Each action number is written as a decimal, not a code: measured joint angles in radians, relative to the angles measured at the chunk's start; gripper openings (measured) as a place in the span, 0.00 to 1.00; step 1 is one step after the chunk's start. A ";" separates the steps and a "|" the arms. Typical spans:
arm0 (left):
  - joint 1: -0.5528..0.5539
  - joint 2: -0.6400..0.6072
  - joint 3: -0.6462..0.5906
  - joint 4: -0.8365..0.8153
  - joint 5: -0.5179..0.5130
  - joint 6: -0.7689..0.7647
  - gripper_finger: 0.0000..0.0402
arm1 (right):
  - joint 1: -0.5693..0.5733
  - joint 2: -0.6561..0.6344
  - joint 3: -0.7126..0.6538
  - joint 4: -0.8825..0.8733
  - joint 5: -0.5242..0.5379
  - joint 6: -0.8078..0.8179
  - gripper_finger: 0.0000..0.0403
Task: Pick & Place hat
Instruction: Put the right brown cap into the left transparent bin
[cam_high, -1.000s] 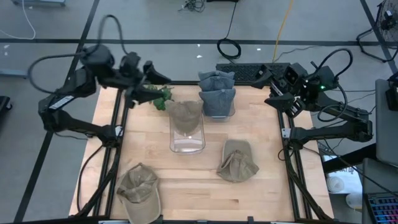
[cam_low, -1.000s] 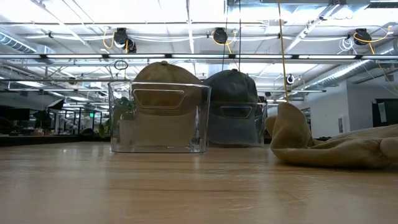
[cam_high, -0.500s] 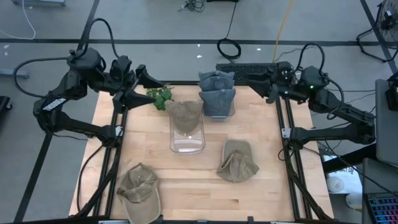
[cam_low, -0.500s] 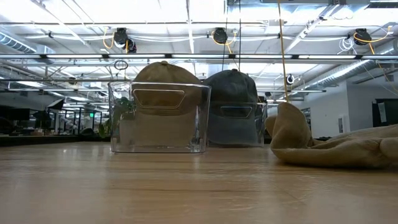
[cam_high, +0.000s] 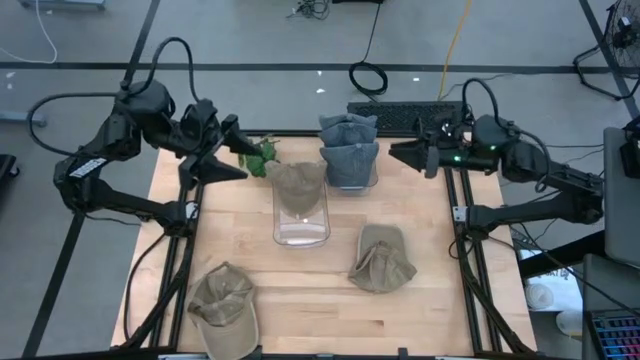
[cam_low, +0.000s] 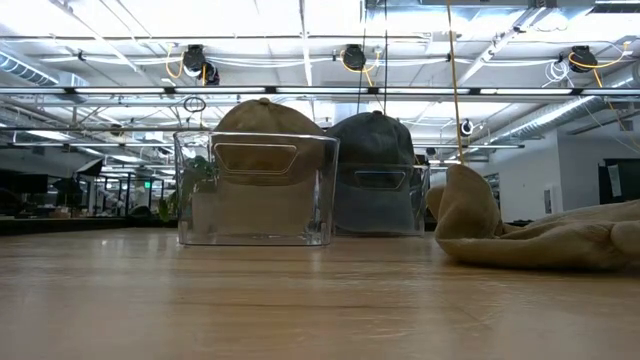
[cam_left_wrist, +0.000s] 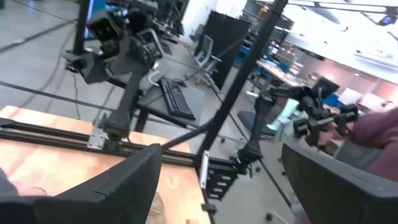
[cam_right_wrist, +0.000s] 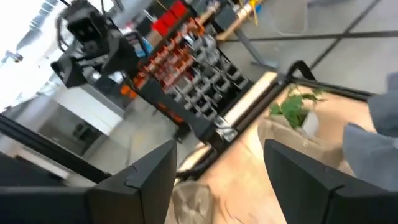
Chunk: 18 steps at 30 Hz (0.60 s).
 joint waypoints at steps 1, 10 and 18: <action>0.000 0.000 0.000 -0.005 0.012 0.000 0.84 | 0.012 0.012 0.032 -0.039 0.006 -0.005 0.57; 0.000 -0.002 0.000 -0.091 0.081 0.047 0.84 | 0.078 0.127 0.277 -0.392 0.007 0.119 0.55; 0.000 -0.002 0.000 -0.120 0.098 0.048 0.84 | 0.129 0.174 0.302 -0.742 -0.048 0.448 0.55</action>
